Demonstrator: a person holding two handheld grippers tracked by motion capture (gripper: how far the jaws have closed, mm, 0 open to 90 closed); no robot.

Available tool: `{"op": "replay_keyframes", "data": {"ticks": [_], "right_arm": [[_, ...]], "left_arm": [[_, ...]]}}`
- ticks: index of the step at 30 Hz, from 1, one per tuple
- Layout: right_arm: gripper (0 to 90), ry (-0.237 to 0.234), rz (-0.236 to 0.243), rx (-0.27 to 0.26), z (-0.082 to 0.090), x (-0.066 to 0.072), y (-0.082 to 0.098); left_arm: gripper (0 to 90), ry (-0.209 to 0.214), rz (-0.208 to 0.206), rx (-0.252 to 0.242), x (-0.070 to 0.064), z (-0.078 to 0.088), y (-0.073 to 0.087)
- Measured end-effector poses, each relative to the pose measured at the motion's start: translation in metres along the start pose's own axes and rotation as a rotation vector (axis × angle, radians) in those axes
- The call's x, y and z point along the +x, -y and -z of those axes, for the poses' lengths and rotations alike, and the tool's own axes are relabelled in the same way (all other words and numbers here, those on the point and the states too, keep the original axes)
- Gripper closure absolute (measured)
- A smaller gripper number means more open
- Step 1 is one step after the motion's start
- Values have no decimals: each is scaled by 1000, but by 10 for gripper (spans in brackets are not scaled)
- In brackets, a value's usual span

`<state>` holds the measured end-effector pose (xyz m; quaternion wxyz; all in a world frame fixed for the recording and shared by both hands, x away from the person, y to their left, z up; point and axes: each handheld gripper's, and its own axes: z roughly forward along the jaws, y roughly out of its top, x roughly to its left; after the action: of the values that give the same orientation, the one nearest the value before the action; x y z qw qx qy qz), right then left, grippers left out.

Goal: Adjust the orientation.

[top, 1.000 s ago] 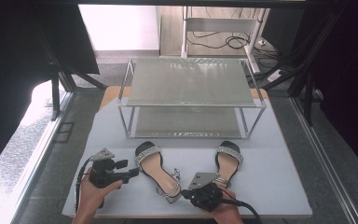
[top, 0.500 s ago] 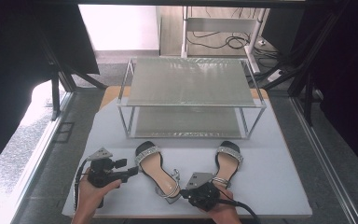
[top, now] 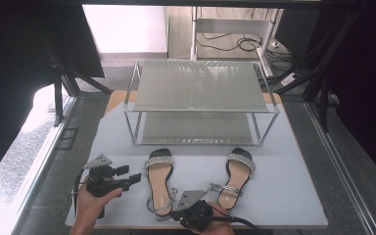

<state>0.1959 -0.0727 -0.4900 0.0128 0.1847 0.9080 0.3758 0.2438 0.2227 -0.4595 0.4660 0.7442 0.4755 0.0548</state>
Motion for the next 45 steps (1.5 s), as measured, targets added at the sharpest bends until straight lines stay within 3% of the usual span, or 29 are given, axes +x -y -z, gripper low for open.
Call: {"op": "replay_keyframes", "data": {"ticks": [9, 14, 19, 32, 36, 42, 43, 44, 45], "right_arm": [[899, -101, 4, -35, -28, 7, -19], [896, -108, 27, -53, -43, 13, -29], [896, -129, 13, -77, -54, 14, -35], [892, -123, 6, -112, -70, 16, -46], [879, -97, 14, -120, -53, 14, -41], [825, 1, 8, -191, 6, -2, -24], [825, 1, 8, -191, 6, -2, -24], [778, 50, -5, -217, 29, -11, -14], [757, 67, -11, -224, 36, -15, -10]], "left_arm": [[337, -6, 10, -20, 4, 8, -1], [337, -8, 12, -26, 5, 10, -1], [337, -7, 15, -32, 5, 12, -1], [332, 5, 10, -25, 0, 7, -1], [331, 0, 11, -24, 1, 7, -1], [326, 1, 8, -19, -3, 7, -6], [326, 1, 8, -19, -3, 7, -6], [326, 1, -3, -12, -5, 7, -9], [327, 0, -9, -7, -7, 7, -10]]}}
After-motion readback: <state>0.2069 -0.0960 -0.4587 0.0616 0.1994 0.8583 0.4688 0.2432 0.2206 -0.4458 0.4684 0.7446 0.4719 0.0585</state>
